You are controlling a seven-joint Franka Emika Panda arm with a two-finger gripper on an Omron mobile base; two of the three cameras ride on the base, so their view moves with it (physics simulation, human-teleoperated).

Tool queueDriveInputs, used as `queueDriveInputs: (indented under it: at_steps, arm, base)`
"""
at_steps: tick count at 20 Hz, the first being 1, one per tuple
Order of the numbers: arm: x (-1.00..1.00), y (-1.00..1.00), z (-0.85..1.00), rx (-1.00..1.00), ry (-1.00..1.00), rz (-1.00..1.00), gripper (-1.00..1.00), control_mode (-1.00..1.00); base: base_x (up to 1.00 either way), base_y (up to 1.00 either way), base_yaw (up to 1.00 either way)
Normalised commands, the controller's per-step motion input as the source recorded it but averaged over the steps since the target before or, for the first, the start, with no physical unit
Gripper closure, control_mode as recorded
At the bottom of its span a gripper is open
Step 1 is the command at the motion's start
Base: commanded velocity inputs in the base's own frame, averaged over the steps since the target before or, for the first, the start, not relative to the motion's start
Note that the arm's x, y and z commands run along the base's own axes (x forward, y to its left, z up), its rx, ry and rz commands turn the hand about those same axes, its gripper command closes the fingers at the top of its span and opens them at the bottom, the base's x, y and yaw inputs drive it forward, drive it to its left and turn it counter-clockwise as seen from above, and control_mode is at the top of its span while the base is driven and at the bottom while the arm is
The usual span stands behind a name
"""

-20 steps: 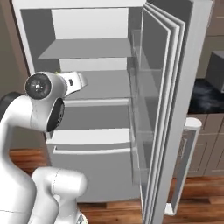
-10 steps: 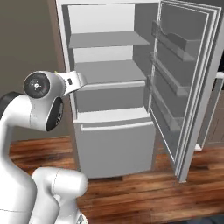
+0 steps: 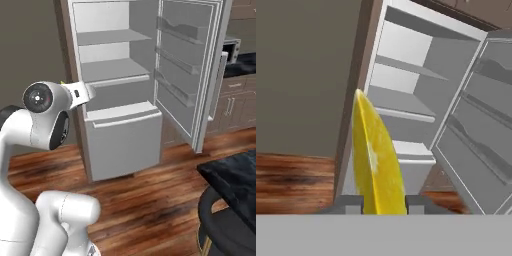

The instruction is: Take the cheese, steak, and lemon wedge from the fridge and place them on the plate on the dining counter to create an appetizer plate.

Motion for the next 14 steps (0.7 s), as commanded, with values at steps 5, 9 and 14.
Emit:
queueDriveInputs:
  at_steps: [5, 9, 14]
  arm:
    - [0.0, 0.0, 0.0, 0.0, 0.0, 0.0, 1.0, 1.0]
    - [0.0, 0.0, 0.0, 0.0, 0.0, 0.0, 1.0, 1.0]
    - [0.0, 0.0, 0.0, 0.0, 0.0, 0.0, 1.0, 1.0]
  base:
    - [-1.0, -0.04, -0.35]
    - [-0.79, -0.47, -0.29]
    - [-0.36, -0.76, -0.24]
